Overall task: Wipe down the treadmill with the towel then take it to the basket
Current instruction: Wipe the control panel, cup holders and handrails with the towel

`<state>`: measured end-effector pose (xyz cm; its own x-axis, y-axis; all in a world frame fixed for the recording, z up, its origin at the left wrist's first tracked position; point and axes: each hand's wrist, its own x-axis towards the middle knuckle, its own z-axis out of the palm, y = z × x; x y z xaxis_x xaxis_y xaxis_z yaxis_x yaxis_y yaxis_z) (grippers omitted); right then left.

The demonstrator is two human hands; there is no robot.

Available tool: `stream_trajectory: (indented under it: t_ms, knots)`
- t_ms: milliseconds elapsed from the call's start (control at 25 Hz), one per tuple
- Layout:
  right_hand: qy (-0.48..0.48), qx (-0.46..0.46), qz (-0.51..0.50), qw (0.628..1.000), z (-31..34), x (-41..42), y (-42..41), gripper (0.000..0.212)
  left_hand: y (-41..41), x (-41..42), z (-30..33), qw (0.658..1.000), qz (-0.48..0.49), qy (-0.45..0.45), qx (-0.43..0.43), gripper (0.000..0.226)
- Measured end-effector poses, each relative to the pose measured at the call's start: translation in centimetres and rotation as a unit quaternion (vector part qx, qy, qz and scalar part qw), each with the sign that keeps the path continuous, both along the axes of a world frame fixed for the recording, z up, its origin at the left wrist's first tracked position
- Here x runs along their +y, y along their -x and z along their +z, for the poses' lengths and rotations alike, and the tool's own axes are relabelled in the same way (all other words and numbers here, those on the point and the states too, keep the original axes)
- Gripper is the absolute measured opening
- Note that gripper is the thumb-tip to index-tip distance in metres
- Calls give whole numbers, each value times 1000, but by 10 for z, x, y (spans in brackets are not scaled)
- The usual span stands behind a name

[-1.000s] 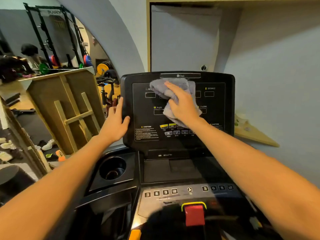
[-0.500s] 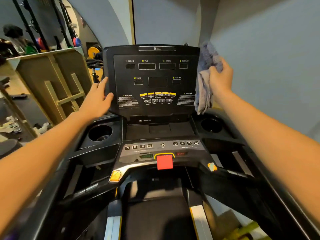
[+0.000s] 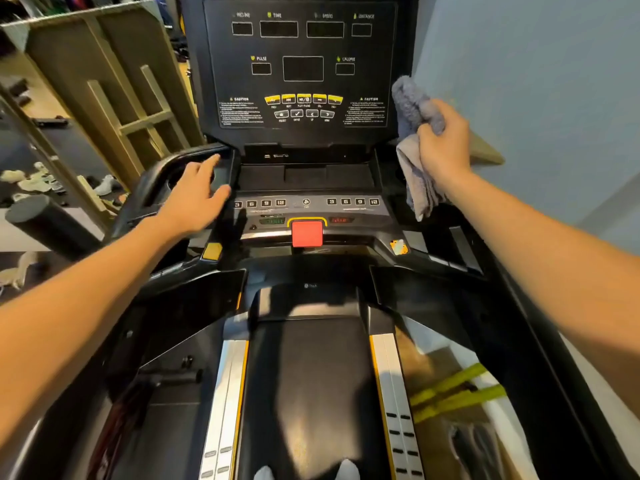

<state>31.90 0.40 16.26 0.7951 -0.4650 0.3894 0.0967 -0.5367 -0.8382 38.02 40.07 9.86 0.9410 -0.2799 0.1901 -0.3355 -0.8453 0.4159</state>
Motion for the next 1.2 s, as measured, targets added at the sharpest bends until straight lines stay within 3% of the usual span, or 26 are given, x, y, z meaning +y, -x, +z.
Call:
stream_trajectory:
  t_ms: [240,360,480,600,760,920,1040,1200]
  knots:
    - [95,73,20,993,-70,4,23,50,27,7,-48,996,0,-34,80,87]
    - [185,161,61,967,-126,26,35,52,34,13,-70,993,-8,-32,111,102]
    - [343,202,-2,917,-151,48,34,62,34,21,-93,993,-4,-22,115,107]
    - [344,218,-29,913,-140,62,18,58,33,22,-105,996,19,-17,83,101]
    - [341,205,-27,917,-137,90,3,56,30,22,-111,997,24,-19,66,100]
    - [371,167,54,912,-134,131,-3,57,27,22,-114,998,27,-19,60,100]
    - [431,139,153,878,-139,148,7,59,27,23,-116,998,32,-16,57,100]
    - [520,133,209,818,-148,105,32,70,26,23,-118,998,39,-14,57,100]
